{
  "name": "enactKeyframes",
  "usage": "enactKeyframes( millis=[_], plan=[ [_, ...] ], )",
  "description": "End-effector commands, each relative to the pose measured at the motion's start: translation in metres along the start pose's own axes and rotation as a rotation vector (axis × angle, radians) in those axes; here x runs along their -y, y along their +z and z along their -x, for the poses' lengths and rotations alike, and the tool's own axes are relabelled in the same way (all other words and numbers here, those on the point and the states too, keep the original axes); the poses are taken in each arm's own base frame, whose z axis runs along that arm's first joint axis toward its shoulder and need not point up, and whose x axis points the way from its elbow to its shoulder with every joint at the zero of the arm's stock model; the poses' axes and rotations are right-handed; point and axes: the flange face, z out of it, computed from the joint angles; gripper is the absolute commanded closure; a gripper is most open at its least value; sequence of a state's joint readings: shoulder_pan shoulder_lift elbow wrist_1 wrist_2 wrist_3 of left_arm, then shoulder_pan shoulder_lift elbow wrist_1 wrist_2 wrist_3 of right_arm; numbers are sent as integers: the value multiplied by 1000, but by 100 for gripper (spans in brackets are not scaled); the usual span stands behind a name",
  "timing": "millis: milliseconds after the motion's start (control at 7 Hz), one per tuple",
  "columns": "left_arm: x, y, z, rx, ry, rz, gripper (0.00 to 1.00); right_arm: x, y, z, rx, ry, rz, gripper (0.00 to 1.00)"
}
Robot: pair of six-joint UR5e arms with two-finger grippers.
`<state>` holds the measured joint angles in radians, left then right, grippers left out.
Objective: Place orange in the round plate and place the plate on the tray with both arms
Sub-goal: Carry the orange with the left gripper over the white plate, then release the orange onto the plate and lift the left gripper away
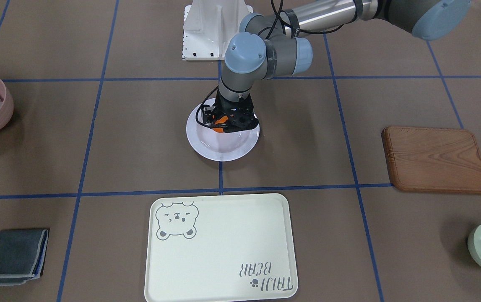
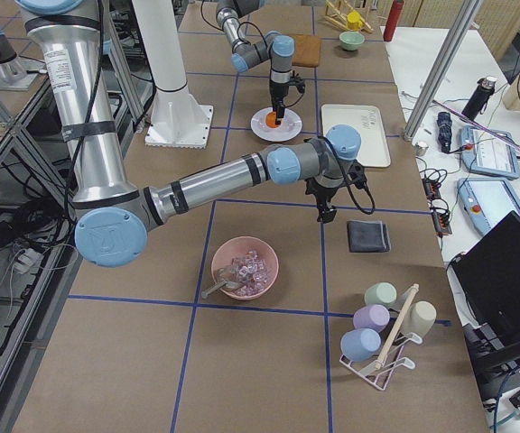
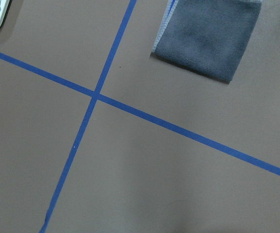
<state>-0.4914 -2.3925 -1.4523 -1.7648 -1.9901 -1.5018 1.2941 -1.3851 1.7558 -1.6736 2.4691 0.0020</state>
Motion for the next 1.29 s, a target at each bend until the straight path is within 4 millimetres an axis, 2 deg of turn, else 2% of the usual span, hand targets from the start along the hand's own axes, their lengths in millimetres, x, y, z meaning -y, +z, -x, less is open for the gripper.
enactKeyframes(
  millis=[0,286,429,571,714,857,1000,1143],
  plan=[
    [-2,10,0,10,4,0,100,0,5,2,1,3,8,0],
    [4,9,0,13,2,-46,9,1,11,2,1,2,19,0],
    [3,3,-1,3,7,-50,6,2,13,4,2,0,23,0],
    [-1,-11,-3,-23,15,-50,6,3,15,9,4,13,25,0],
    [3,-38,0,-58,17,-65,6,17,16,27,10,38,23,0],
    [3,-59,29,-86,18,-71,7,26,34,57,27,73,33,0],
    [17,-87,54,-112,5,-73,8,30,62,89,54,107,15,0],
    [34,-105,74,-123,-17,-59,8,32,91,131,101,163,-16,0]
  ],
)
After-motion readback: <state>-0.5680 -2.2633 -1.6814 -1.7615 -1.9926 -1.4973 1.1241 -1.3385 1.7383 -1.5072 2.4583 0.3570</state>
